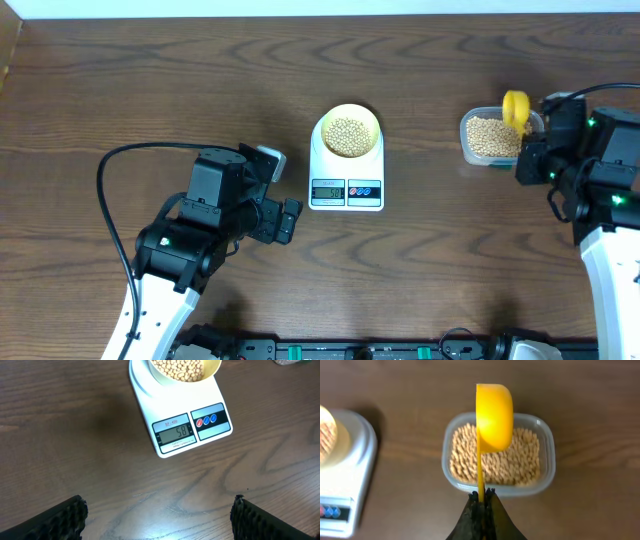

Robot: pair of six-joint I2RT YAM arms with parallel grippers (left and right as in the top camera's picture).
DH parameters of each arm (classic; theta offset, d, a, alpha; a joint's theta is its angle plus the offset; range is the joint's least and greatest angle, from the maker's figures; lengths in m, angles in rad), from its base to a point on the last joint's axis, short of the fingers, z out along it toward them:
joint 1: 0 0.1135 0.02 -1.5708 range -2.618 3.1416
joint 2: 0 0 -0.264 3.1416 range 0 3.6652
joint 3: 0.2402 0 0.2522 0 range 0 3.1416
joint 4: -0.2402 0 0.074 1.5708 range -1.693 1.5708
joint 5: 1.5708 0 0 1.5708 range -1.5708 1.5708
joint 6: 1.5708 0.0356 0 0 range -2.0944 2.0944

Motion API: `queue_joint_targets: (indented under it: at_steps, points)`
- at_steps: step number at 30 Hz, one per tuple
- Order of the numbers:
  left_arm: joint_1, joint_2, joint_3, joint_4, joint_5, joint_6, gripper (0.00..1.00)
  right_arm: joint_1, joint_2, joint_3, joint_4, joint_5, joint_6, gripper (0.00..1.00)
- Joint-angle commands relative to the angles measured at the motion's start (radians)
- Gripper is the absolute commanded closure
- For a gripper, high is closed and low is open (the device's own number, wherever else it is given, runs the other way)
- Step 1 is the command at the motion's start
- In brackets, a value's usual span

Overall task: Scoop item into bowl and weigh 50g on scale
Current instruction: 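Move the right gripper with the empty scoop back toward the tub, then dip the yellow scoop into the soybean tub with the right gripper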

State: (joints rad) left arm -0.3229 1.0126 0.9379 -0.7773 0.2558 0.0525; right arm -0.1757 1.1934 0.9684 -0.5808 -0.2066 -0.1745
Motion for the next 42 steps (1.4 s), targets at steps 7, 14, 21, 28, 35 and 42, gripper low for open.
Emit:
queue_joint_targets:
  at_steps: [7, 14, 21, 28, 35, 42]
  points:
    - [-0.003, -0.001, -0.005, 0.002, -0.010, 0.002, 0.07, -0.005, 0.019, -0.001, -0.016, 0.203, -0.155, 0.99]
    - [-0.003, -0.001, -0.005, 0.002, -0.010, 0.002, 0.06, 0.028, 0.020, -0.001, -0.035, 0.129, -0.122, 0.99]
    - [-0.003, -0.001, -0.005, 0.002, -0.010, 0.002, 0.06, 0.029, 0.020, -0.001, 0.093, 0.060, 0.347, 0.99]
    - [-0.003, -0.001, -0.005, 0.002, -0.010, 0.002, 0.07, 0.050, 0.041, -0.001, 0.564, -0.197, 0.571, 0.99]
    - [-0.003, -0.001, -0.005, 0.002, -0.010, 0.002, 0.06, 0.172, 0.131, -0.001, 0.792, -0.298, 0.457, 0.99]
    - [-0.003, -0.001, -0.005, 0.002, -0.010, 0.002, 0.07, 0.312, 0.220, -0.001, 0.697, -0.338, 0.199, 0.99]
